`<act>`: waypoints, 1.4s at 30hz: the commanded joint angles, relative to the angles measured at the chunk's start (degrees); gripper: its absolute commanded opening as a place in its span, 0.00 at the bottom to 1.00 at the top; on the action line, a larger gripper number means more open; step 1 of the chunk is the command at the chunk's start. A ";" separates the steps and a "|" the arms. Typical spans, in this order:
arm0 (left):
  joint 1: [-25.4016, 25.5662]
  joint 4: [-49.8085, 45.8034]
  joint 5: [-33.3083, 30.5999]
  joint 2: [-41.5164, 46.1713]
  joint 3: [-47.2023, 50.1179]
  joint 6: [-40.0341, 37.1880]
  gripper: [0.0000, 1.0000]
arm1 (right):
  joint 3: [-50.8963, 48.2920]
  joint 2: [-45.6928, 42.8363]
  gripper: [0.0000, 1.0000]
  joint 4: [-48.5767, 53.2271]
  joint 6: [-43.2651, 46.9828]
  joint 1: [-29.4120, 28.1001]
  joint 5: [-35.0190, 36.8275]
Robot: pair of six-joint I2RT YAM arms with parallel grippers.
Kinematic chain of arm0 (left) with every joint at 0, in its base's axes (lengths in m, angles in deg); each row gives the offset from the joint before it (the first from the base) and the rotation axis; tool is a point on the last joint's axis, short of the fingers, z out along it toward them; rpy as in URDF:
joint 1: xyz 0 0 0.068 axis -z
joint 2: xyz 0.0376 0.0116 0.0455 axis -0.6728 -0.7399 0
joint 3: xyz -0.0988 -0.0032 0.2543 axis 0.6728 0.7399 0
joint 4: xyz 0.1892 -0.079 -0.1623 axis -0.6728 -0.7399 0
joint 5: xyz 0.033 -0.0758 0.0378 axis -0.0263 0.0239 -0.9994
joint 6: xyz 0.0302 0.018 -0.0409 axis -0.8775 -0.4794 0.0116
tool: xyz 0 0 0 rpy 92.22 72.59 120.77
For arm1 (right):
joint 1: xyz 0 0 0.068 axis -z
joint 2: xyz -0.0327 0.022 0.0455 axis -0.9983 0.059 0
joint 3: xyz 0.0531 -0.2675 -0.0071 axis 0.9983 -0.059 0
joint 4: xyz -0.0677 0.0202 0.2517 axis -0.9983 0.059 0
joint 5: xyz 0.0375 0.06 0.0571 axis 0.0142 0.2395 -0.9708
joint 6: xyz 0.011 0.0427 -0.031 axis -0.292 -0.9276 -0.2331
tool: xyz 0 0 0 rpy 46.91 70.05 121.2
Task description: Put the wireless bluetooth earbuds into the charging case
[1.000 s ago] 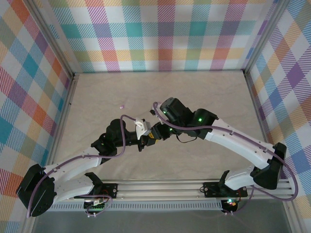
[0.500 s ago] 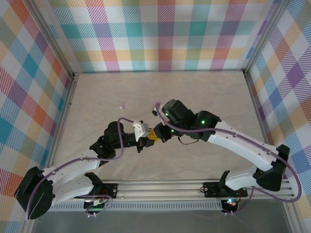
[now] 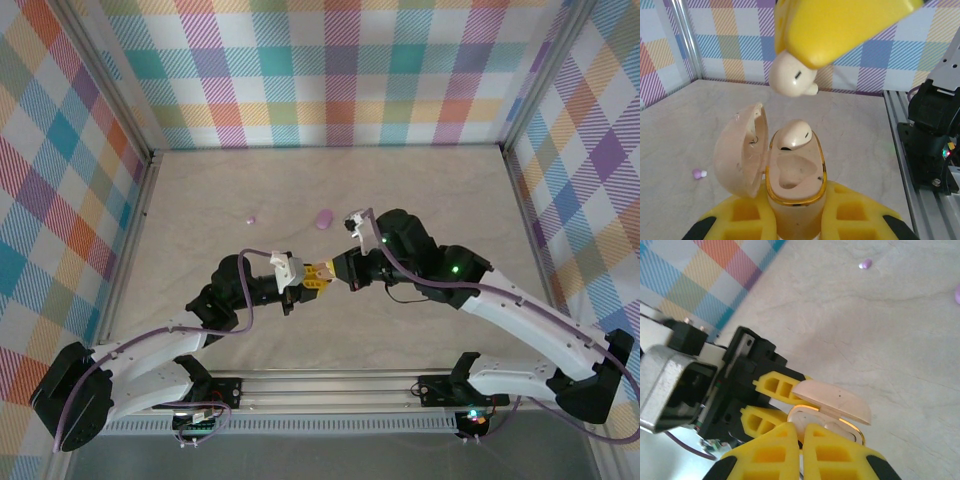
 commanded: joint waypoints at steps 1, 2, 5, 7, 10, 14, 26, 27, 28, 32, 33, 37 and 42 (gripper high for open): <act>-0.41 3.98 -1.37 -0.02 0.95 -1.58 0.00 | -2.93 -1.90 0.08 -10.22 -5.49 2.00 -7.60; -0.41 3.74 -1.60 0.05 1.05 -1.85 0.00 | -4.22 -2.18 0.08 -12.88 -7.02 2.50 -9.34; -0.41 3.63 -1.42 -0.02 0.71 -2.19 0.00 | -7.62 -2.25 0.08 -20.31 -9.97 3.48 -13.51; -0.44 3.63 -0.72 -0.30 0.33 -2.20 0.00 | -8.59 -1.65 0.08 -23.20 -10.52 3.66 -15.27; -0.41 3.98 0.03 -0.29 -0.05 -1.69 0.00 | -8.80 -0.42 0.08 -25.51 -10.29 3.76 -17.09; -0.41 3.59 1.16 0.56 -0.45 -1.07 0.00 | -10.32 0.08 0.08 -28.83 -9.75 3.92 -18.20; -0.63 2.49 1.85 2.93 -1.36 1.44 0.00 | -15.42 -1.32 0.08 -31.39 -7.95 4.72 -18.43; -0.59 2.48 1.89 2.97 -1.50 1.62 0.00 | -15.71 -1.31 0.08 -31.69 -7.85 4.72 -18.68; -0.58 2.49 2.00 3.04 -1.54 1.81 0.00 | -15.83 -1.32 0.08 -31.94 -7.91 4.72 -18.95; -0.58 2.05 1.99 3.41 -1.82 2.03 0.00 | -16.27 -1.58 0.08 -32.06 -7.54 4.72 -19.26; -0.58 1.79 1.98 3.57 -1.90 2.03 0.00 | -16.32 -1.78 0.08 -31.85 -7.35 4.72 -19.33; -0.59 1.09 1.60 4.11 -2.04 2.23 0.00 | -16.30 -2.55 0.08 -29.83 -5.95 4.72 -19.10; -0.58 0.64 1.11 4.13 -2.59 2.29 0.00 | -16.87 -2.61 0.08 -26.94 -3.32 4.63 -18.42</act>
